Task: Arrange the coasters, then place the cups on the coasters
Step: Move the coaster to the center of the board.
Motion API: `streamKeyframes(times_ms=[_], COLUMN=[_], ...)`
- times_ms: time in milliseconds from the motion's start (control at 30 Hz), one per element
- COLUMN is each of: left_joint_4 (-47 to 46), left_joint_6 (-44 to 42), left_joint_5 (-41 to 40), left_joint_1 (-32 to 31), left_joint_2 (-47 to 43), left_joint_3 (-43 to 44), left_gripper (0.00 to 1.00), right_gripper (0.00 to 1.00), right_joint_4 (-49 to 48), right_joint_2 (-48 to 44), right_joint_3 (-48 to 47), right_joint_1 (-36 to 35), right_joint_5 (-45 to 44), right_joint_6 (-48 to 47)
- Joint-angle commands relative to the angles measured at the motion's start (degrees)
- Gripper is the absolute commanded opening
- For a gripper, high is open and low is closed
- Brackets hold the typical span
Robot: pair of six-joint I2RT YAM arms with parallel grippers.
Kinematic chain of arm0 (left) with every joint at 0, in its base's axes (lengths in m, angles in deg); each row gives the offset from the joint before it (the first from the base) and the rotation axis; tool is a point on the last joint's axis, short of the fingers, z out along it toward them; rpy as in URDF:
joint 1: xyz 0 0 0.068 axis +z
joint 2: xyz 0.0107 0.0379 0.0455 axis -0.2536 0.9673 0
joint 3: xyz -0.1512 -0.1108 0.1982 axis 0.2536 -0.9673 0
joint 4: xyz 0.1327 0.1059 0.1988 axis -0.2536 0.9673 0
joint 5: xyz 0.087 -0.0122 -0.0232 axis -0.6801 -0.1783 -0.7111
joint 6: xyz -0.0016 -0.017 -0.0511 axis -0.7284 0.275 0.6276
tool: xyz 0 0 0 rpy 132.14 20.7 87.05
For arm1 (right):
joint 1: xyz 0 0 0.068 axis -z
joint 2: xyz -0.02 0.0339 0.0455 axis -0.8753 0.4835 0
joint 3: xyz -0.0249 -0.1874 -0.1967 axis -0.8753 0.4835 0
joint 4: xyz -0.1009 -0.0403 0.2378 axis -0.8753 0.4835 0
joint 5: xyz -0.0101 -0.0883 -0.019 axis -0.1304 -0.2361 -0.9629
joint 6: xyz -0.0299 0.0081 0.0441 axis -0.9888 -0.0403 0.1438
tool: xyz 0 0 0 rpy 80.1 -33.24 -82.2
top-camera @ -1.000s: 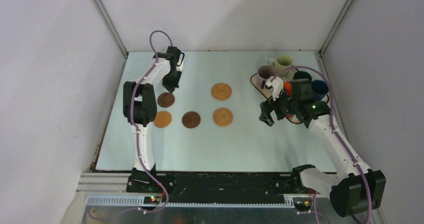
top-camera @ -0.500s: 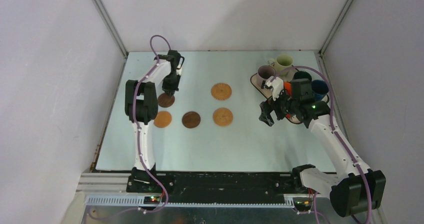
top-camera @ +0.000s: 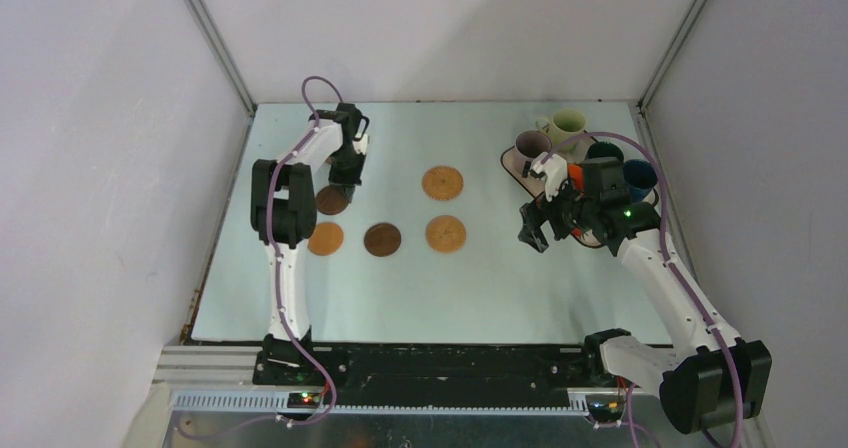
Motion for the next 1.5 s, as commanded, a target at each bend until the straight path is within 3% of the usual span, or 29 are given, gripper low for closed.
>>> streamKeyframes(times_ms=[0, 67, 233, 433, 600, 1233, 1467], left_joint_4=[1.03, 1.04, 0.24, -1.65, -2.09, -2.93, -1.24], left_joint_6=[0.77, 0.79, 1.26, 2.72, 3.19, 1.90, -0.26], left_joint_5=[4.18, 4.42, 4.38, 4.28, 6.16, 22.35, 23.33], left_joint_1=[0.46, 0.43, 0.55, 0.75, 1.28, -0.26, -4.28], left_joint_2=[0.04, -0.04, -0.59, -2.41, -2.81, 0.77, 3.46], left_joint_3=[1.44, 1.40, 0.69, -1.19, -1.97, -4.67, 2.57], left_gripper=[0.12, 0.28, 0.31, 0.60, 0.98, 1.00, 1.00], right_gripper=[1.00, 1.00, 1.00, 1.00, 1.00, 1.00, 1.00], right_joint_4=[-1.54, -1.55, -1.56, -1.55, -1.55, -1.72, -1.69], right_joint_2=[-0.08, -0.07, 0.13, 0.30, 0.48, 1.24, 0.98], right_joint_3=[-0.05, -0.07, -0.09, -0.05, -0.10, -0.08, -0.01], right_joint_1=[0.45, 0.55, 0.55, 0.57, 0.55, 0.54, 0.84], right_joint_5=[0.28, 0.27, 0.22, 0.17, 0.13, -1.00, -1.21], right_joint_6=[0.64, 0.61, 0.62, 0.57, 0.54, 0.37, 0.30])
